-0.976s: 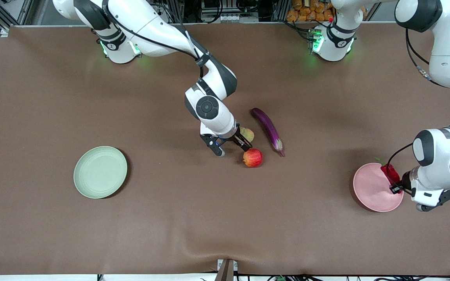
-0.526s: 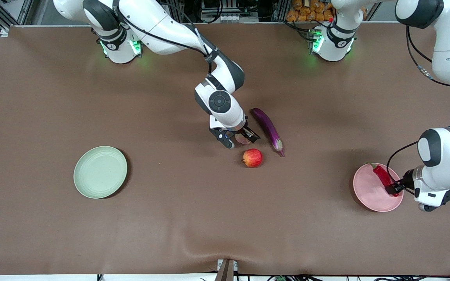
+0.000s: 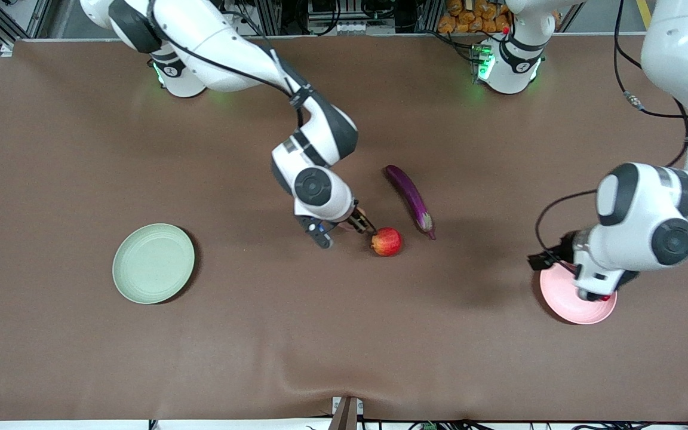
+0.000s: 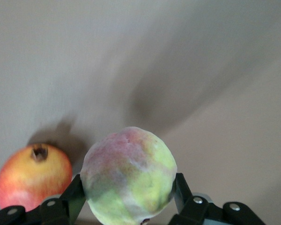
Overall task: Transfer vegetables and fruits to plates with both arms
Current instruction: 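Carry the peach to the green plate while the left gripper grasps the eggplant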
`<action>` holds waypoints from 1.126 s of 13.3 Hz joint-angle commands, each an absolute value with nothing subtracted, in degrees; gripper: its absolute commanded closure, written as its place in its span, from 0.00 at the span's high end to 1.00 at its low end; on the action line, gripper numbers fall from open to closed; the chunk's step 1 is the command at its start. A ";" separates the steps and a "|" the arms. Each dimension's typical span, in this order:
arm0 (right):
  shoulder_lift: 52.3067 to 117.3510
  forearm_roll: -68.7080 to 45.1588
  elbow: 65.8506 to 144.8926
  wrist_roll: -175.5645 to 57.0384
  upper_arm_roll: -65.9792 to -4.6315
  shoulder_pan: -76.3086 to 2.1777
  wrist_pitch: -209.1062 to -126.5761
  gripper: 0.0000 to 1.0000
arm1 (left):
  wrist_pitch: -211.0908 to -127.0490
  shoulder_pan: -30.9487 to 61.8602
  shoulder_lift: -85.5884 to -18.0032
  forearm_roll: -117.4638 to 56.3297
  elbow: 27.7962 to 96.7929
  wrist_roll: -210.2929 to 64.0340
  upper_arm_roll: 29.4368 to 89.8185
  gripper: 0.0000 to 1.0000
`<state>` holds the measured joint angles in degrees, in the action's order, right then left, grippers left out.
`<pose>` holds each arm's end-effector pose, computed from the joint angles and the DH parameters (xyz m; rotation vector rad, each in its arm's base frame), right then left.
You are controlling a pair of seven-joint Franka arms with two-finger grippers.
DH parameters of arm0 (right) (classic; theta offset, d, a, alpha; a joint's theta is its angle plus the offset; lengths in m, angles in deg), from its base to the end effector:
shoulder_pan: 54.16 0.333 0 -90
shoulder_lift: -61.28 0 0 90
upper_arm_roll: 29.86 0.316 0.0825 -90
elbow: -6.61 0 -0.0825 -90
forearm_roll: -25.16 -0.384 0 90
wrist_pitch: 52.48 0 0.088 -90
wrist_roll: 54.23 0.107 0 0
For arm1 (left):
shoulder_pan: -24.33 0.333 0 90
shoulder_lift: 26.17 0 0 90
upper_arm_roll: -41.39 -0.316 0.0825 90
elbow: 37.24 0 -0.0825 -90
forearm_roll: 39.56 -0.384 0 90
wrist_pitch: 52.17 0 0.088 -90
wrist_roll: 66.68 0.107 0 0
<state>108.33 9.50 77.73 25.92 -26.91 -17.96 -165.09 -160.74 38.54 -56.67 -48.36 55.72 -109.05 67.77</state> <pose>0.5717 0.4755 0.2677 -2.7769 1.2539 0.4521 0.6499 -0.0927 0.3235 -3.0174 -0.7630 0.3458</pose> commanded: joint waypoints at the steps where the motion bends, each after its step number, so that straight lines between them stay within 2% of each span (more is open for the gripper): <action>1: 103.92 9.60 78.33 12.28 -26.69 -24.79 -155.44 0.00 | -163.16 38.92 -52.11 -48.25 64.07 -121.81 75.11 1.00; 4: 102.15 18.17 79.03 -0.22 -29.50 -30.06 -147.78 0.00 | -173.42 38.22 -51.31 -48.87 71.97 -130.73 83.03 1.00; 5: 100.84 22.74 80.95 -4.79 -29.59 -32.34 -146.89 0.00 | -178.42 36.82 -50.35 -49.40 75.83 -133.19 83.66 1.00; 8: 95.22 24.19 88.86 -22.87 -29.59 -41.74 -148.02 0.00 | -189.43 32.43 -50.34 -50.80 83.68 -140.75 83.49 1.00; 9: 94.42 24.19 90.88 -29.12 -29.59 -45.16 -149.07 0.00 | -191.89 31.63 -51.65 -53.33 85.00 -144.08 83.49 1.00; 12: 93.53 24.11 98.08 -43.91 -29.59 -52.65 -157.48 0.00 | -192.44 30.49 -57.18 -69.48 85.37 -157.34 83.40 1.00; 15: 93.62 24.10 105.30 -50.00 -29.59 -55.57 -166.81 0.00 | -192.62 30.92 -63.60 -82.33 83.35 -168.25 83.05 0.98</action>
